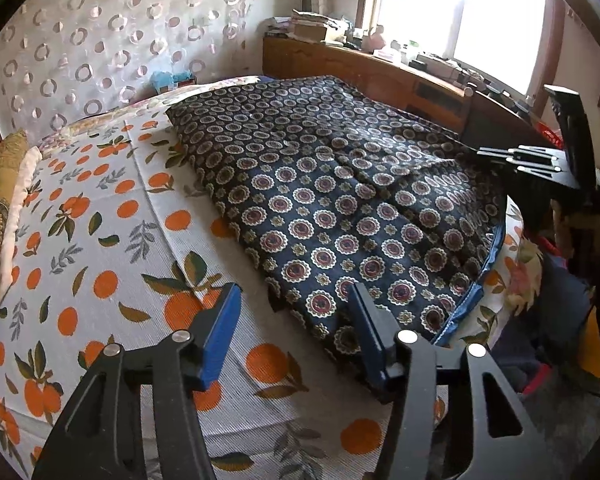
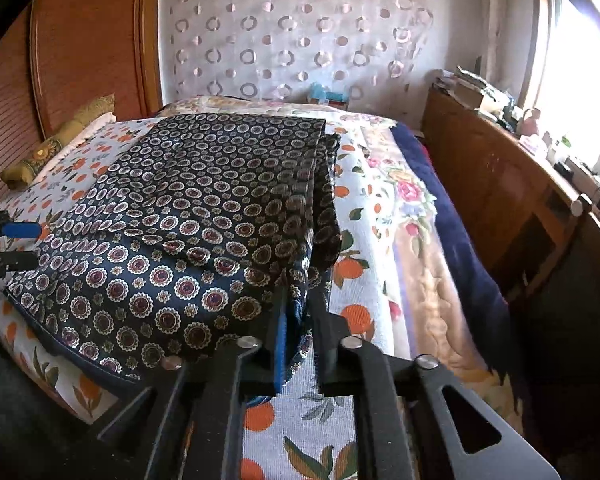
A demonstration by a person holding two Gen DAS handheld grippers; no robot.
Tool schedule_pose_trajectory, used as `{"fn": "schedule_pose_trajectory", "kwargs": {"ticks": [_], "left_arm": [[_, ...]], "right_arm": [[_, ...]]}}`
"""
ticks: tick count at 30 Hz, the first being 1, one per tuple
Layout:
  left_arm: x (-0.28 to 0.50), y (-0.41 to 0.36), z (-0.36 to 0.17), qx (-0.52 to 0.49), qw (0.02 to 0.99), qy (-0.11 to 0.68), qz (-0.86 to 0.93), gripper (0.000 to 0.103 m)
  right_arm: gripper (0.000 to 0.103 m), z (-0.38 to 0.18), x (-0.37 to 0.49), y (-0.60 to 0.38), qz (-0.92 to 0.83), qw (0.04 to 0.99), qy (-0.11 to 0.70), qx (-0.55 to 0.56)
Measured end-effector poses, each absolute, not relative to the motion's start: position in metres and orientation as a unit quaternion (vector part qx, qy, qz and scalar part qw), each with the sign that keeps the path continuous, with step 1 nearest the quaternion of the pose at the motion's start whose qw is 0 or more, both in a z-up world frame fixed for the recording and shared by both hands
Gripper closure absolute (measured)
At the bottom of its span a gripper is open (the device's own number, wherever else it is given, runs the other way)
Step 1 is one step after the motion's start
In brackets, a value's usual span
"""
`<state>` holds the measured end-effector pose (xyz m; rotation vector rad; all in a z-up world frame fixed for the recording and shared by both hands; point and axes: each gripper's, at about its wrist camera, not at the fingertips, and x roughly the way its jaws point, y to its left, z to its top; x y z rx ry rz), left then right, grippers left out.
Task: Fold small clothes
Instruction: 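Grasp the robe's blue-trimmed edge with the left gripper while the right gripper grasps it too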
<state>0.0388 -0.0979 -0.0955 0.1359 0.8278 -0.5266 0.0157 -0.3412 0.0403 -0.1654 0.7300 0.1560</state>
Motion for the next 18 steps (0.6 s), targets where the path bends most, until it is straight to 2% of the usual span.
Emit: {"fn": "schedule_pose_trajectory", "kwargs": {"ticks": [2, 4, 5, 6, 10, 12, 14, 18], "left_arm": [[0.038, -0.097, -0.096, 0.061, 0.878, 0.400, -0.257, 0.054], [0.037, -0.098, -0.097, 0.058, 0.874, 0.404, -0.264, 0.058], [0.035, -0.098, -0.097, 0.057, 0.872, 0.405, -0.268, 0.059], [0.034, -0.098, -0.097, 0.056, 0.870, 0.406, -0.274, 0.063], [0.029, -0.100, -0.098, 0.057, 0.866, 0.408, -0.284, 0.068], [0.027, -0.102, -0.097, 0.056, 0.860, 0.411, -0.296, 0.076], [0.026, -0.105, -0.097, 0.056, 0.854, 0.416, -0.308, 0.095], [0.023, -0.108, -0.080, 0.054, 0.862, 0.390, -0.320, 0.099]], "right_arm": [[0.087, 0.043, 0.014, -0.338, 0.077, 0.930, 0.350, -0.085], [0.067, 0.046, 0.009, -0.334, 0.084, 0.933, 0.339, -0.090], [0.053, 0.047, 0.006, -0.333, 0.095, 0.935, 0.331, -0.089], [0.045, 0.047, 0.005, -0.332, 0.098, 0.935, 0.329, -0.087], [0.043, 0.048, 0.000, -0.330, 0.103, 0.936, 0.327, -0.080], [0.042, 0.050, -0.004, -0.327, 0.105, 0.937, 0.324, -0.082], [0.040, 0.053, -0.009, -0.322, 0.117, 0.936, 0.321, -0.083], [0.038, 0.051, -0.013, -0.310, 0.146, 0.930, 0.328, -0.080]]}}
